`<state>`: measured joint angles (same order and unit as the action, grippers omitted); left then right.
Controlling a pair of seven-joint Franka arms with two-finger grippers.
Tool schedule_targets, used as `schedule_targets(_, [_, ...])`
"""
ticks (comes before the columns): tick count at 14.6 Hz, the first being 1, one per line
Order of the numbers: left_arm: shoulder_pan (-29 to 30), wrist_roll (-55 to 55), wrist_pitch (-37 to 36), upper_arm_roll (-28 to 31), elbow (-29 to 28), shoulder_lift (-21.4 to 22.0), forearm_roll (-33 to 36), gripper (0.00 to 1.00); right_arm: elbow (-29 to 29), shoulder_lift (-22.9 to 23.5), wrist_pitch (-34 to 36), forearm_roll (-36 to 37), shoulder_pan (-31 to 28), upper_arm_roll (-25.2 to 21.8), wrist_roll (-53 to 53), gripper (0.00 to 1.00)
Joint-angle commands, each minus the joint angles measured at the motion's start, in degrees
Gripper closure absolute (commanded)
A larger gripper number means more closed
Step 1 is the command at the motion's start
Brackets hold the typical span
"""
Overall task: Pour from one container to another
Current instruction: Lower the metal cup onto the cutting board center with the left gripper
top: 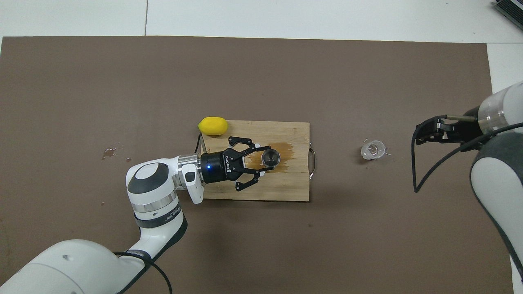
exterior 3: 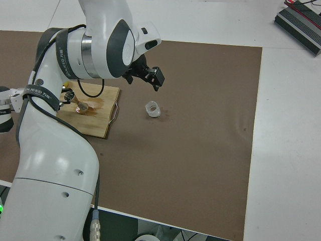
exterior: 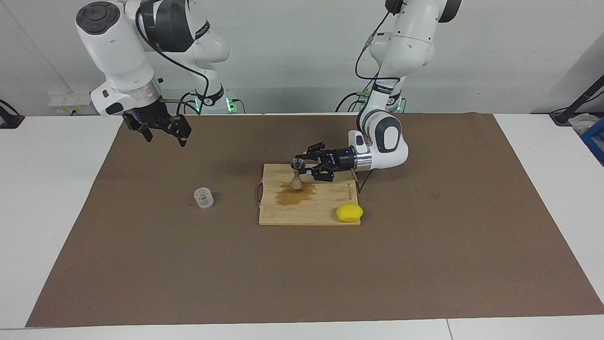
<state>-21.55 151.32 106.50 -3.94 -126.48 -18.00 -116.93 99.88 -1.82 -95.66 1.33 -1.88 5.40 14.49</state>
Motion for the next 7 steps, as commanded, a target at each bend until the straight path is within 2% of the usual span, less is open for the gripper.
schedule_targets(1, [-1.7,4.1,2.3,0.9,-1.7,1.3,-2.9,0.68,1.5,-1.3,-1.2,-0.3,-0.6,0.2,0.2,0.00])
schedule_targets(7, [-2.6,9.5,5.2,0.9,-1.8,1.1,-3.9,0.67,1.5,-1.3,-1.2,-0.3,-0.5,0.2,0.4,0.00])
